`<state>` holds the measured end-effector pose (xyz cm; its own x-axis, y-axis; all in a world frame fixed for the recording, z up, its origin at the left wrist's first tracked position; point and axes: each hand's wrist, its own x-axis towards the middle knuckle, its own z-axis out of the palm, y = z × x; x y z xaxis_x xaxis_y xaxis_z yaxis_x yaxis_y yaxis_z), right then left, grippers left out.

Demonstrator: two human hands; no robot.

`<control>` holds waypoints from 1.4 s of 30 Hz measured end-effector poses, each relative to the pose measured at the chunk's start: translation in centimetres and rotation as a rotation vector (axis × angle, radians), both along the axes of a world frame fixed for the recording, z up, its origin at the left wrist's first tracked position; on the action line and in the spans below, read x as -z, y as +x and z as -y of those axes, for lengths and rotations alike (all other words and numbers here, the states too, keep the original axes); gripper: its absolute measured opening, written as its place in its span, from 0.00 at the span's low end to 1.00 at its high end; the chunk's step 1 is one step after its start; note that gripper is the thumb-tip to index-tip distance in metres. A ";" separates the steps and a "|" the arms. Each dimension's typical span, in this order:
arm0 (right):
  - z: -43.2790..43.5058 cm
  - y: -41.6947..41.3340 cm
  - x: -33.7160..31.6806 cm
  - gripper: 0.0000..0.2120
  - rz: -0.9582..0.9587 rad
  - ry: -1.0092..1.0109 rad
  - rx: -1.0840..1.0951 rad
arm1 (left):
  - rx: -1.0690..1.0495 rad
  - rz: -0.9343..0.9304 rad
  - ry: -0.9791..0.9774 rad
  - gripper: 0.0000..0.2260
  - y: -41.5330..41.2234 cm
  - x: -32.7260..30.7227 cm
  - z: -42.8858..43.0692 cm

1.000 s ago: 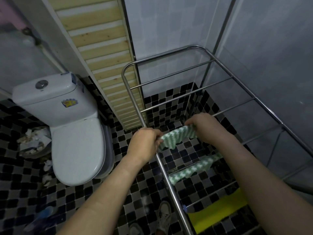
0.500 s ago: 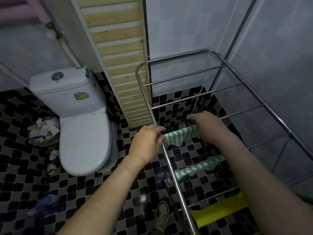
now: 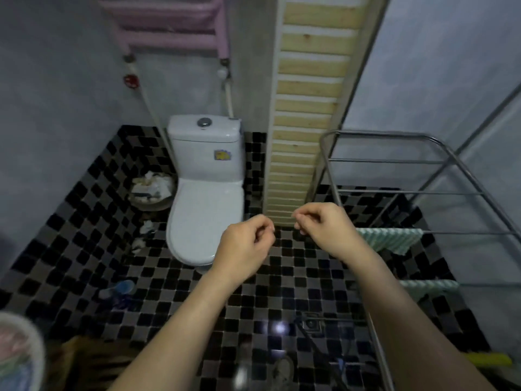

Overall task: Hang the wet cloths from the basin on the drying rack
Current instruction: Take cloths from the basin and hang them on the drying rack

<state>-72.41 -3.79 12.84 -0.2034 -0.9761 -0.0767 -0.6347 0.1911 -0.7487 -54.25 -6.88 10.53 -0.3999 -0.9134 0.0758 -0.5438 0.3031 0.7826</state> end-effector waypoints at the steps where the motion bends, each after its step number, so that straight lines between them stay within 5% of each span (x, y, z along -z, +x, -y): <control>1: 0.2 2.3 -0.3 0.07 0.035 -0.018 -0.018 | -0.045 -0.008 0.011 0.06 2.2 -0.3 -0.4; 15: -1.2 32.7 -0.4 0.09 0.288 0.027 -0.444 | -0.568 0.038 0.096 0.19 32.1 -0.3 -9.8; 19: -0.9 39.7 1.7 0.08 0.290 0.116 -0.565 | -0.756 0.097 0.209 0.10 38.7 3.1 -11.7; 23: 0.5 44.8 5.7 0.05 0.236 0.255 -0.640 | -0.916 0.132 0.302 0.09 43.5 6.8 -13.4; 29: 3.0 52.2 13.7 0.15 0.098 0.509 -0.817 | -0.973 0.130 0.559 0.08 49.4 15.0 -14.3; 35: 4.9 56.4 19.5 0.24 -0.123 0.484 -1.008 | -0.999 0.275 0.678 0.21 49.8 19.9 -12.6; 38: 5.2 57.7 21.2 0.27 -0.215 0.512 -1.046 | -0.992 0.337 0.723 0.16 49.6 21.1 -12.1; 40: 5.1 58.3 21.7 0.22 -0.314 0.480 -1.047 | -1.015 0.320 0.736 0.08 49.8 21.2 -12.0; 42: 5.4 58.6 21.6 0.09 -0.329 0.439 -1.022 | -1.085 0.188 0.698 0.10 50.2 20.8 -11.9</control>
<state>-13.77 -9.16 -8.74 0.5915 -0.5994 -0.5393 -0.7948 -0.3209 -0.5150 -4.03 5.07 -10.29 0.6094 -0.5990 -0.5195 -0.3710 -0.7945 0.4808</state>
